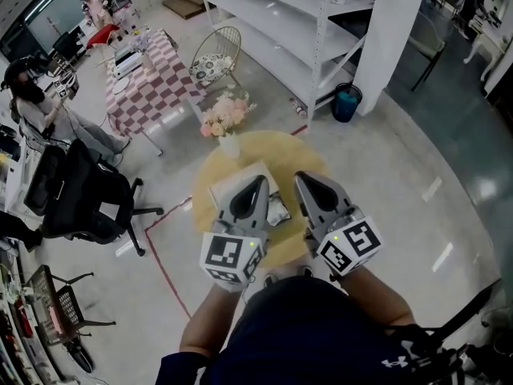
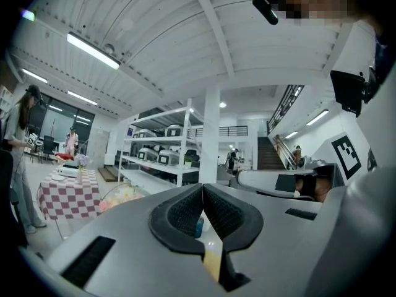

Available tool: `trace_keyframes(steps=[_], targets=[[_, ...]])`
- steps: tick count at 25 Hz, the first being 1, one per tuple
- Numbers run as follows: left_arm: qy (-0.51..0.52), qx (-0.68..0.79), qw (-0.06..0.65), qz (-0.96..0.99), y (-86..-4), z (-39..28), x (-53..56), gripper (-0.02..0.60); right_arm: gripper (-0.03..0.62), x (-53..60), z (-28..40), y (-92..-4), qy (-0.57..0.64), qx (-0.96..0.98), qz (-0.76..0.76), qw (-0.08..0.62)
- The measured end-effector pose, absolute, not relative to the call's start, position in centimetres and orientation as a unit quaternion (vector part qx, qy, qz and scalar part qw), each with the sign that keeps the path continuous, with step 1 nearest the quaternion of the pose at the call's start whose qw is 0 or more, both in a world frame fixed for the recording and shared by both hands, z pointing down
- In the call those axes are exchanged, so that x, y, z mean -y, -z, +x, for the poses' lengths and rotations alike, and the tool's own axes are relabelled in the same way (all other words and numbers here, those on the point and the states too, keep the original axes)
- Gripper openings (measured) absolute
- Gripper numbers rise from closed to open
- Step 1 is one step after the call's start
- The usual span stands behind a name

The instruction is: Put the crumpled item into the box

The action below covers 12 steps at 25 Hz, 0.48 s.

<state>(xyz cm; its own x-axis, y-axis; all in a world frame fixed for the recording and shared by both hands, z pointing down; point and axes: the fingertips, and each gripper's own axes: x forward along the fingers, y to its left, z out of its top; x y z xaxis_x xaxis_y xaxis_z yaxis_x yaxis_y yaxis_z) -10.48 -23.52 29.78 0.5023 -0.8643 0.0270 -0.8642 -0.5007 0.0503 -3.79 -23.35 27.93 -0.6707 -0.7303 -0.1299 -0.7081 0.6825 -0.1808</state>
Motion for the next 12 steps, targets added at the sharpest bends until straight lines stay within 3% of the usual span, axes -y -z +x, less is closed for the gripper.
trace_keyframes(steps=[12], targets=[[-0.006, 0.500, 0.035, 0.865, -30.49, -10.40, 23.64, 0.017, 0.005, 23.41, -3.68, -28.39, 0.064, -0.913, -0.391, 0.094]])
